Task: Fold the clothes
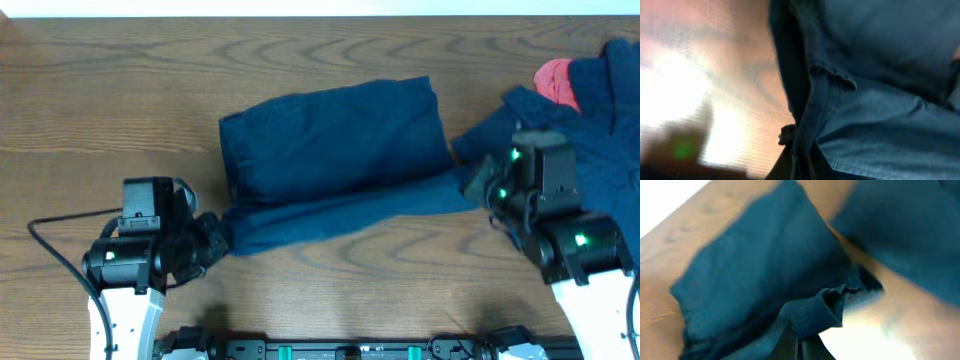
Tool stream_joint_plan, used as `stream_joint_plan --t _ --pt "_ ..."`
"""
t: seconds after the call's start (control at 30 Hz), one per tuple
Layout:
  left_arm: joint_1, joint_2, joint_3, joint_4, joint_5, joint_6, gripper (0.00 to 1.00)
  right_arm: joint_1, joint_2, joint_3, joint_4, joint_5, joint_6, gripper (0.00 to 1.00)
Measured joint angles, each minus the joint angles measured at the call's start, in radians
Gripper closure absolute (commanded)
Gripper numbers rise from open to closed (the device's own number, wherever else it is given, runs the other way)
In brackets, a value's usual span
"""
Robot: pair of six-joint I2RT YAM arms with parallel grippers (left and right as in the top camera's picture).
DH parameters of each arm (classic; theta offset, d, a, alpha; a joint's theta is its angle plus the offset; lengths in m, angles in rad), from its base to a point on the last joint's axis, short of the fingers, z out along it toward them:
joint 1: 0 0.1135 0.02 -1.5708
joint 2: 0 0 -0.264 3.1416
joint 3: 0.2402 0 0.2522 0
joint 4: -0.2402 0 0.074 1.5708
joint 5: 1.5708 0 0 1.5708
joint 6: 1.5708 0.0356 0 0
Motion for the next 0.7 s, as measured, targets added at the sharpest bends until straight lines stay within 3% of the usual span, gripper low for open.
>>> stream_joint_plan --t 0.33,0.7 --pt "-0.008 0.1 0.001 0.375 -0.121 -0.05 0.94 0.001 0.274 0.03 0.347 -0.009 -0.144 0.99" --pt "-0.014 0.424 0.006 0.8 -0.194 -0.061 0.93 0.004 0.488 0.03 0.645 -0.002 -0.198 0.99"
